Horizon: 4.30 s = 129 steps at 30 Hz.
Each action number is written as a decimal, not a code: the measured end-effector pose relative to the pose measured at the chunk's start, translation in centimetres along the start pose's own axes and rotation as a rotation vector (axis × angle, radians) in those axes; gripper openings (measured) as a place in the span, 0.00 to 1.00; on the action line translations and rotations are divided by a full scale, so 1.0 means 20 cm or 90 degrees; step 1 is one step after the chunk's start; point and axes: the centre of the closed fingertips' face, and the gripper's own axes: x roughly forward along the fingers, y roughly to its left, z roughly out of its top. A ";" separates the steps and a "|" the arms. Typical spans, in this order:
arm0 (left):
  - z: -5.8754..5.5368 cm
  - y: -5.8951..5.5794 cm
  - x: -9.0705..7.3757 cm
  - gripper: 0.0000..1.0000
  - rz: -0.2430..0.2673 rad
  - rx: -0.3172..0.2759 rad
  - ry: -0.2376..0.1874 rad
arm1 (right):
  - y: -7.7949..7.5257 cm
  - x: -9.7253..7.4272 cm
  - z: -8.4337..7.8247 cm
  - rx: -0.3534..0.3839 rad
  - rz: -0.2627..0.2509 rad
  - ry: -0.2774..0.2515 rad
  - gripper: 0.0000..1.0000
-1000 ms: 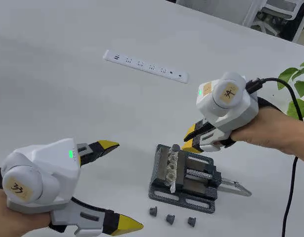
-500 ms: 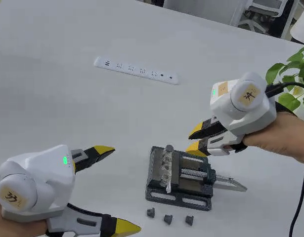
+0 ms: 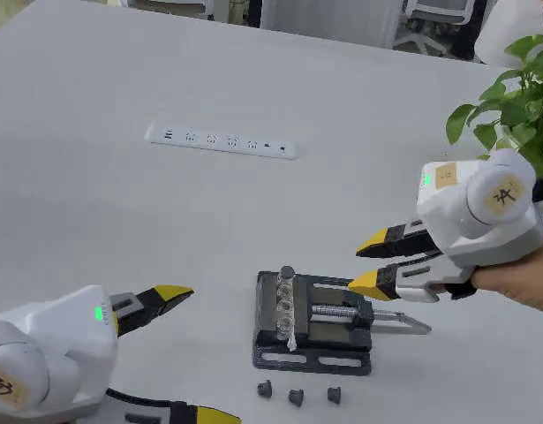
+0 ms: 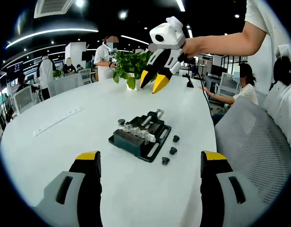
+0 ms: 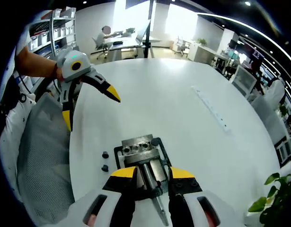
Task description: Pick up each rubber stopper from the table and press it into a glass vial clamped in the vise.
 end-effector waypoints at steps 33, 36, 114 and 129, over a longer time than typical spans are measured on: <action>-0.13 -0.09 0.12 0.46 -0.062 0.039 0.108 | 0.32 -0.23 -0.32 0.185 -0.034 -0.200 0.51; -0.15 -0.10 0.15 0.42 -0.068 0.047 0.118 | 0.35 -0.23 -0.35 0.191 -0.031 -0.209 0.53; -0.36 -0.15 0.39 0.04 -0.125 0.137 0.260 | 0.43 -0.17 -0.45 0.239 -0.021 -0.210 0.55; -0.16 -0.17 0.32 0.04 -0.129 0.124 0.213 | 0.46 -0.15 -0.31 0.200 0.004 -0.232 0.62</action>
